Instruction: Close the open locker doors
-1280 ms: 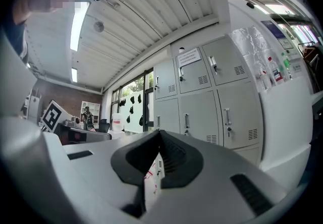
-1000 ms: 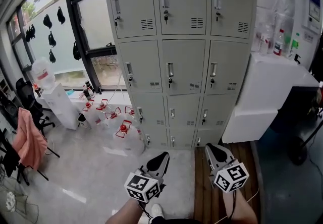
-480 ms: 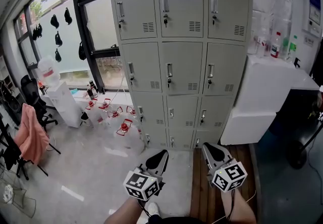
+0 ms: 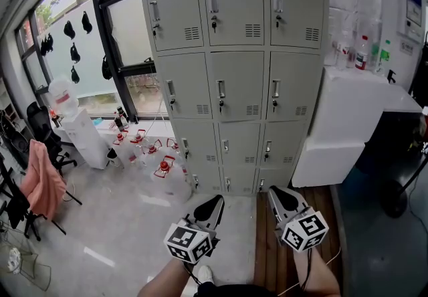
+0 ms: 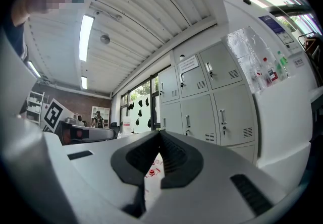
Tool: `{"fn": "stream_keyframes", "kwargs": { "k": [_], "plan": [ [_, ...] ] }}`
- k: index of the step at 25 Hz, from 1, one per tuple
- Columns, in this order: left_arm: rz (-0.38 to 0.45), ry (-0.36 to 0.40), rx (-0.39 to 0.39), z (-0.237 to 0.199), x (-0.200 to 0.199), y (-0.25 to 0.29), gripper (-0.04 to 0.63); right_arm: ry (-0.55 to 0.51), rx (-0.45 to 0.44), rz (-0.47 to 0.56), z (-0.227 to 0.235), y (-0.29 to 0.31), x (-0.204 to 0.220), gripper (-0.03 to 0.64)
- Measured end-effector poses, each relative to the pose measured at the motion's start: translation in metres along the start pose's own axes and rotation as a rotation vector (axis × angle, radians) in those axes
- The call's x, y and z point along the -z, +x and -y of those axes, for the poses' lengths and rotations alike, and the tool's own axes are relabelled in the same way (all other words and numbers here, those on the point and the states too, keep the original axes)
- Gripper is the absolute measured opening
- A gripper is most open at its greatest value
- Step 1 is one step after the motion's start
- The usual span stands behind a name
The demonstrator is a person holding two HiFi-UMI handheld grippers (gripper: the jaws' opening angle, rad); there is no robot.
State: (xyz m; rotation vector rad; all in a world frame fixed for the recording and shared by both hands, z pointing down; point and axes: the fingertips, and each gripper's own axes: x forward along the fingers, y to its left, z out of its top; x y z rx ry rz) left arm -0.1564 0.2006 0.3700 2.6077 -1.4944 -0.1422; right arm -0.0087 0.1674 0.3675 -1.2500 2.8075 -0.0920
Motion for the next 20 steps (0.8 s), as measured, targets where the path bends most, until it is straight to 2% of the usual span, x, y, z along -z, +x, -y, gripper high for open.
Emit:
{"fn": "stream_keyframes", "kwargs": {
  "k": [20],
  "plan": [
    [-0.001, -0.004, 0.001, 0.013, 0.0, -0.01, 0.014, 0.013, -0.007, 0.015, -0.007, -0.014, -0.001, 0.003]
  ]
}}
